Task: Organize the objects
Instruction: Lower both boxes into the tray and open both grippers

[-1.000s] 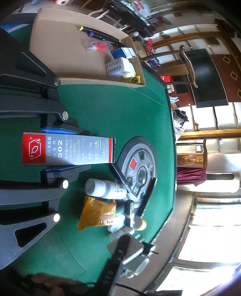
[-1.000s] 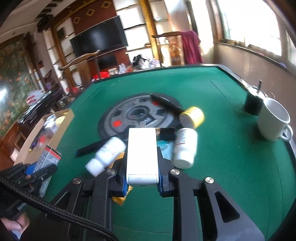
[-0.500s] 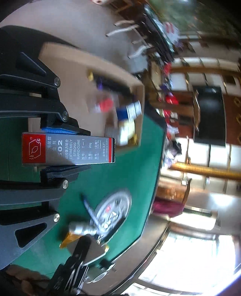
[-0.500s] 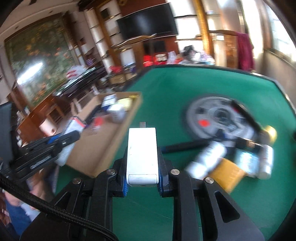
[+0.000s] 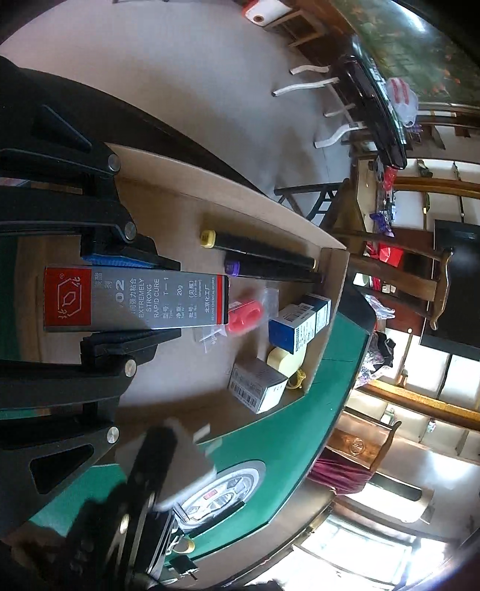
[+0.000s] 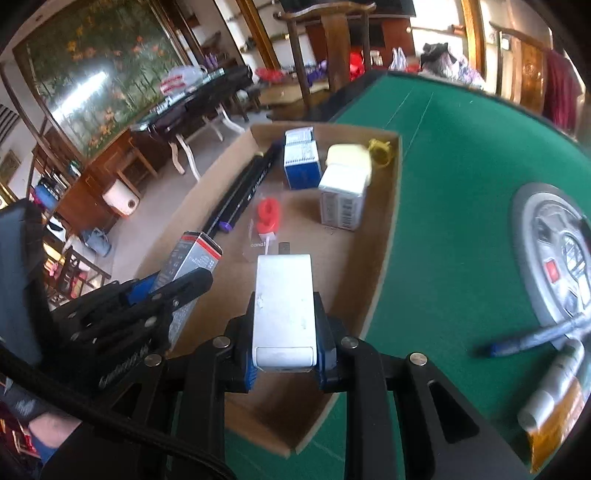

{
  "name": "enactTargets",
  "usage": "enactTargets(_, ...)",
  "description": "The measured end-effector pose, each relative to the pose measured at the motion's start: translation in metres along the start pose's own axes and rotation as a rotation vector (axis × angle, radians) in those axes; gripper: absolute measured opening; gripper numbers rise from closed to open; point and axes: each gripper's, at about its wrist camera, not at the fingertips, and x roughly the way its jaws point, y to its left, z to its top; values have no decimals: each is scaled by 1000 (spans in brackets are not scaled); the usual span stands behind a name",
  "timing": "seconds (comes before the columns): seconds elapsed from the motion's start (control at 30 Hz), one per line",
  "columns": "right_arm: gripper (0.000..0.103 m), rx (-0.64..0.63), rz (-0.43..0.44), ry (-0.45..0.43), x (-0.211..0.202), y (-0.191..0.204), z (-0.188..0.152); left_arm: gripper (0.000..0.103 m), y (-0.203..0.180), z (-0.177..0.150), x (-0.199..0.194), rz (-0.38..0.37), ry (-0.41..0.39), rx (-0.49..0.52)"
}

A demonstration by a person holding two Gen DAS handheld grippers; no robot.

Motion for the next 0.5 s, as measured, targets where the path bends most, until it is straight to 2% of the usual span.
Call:
enactTargets(0.2, 20, 30, -34, 52, 29, -2, 18, 23, 0, 4, 11, -2, 42, 13)
enactTargets(0.5, 20, 46, -64, 85, 42, -9, 40, 23, 7, 15, 21, 7, 60, -18)
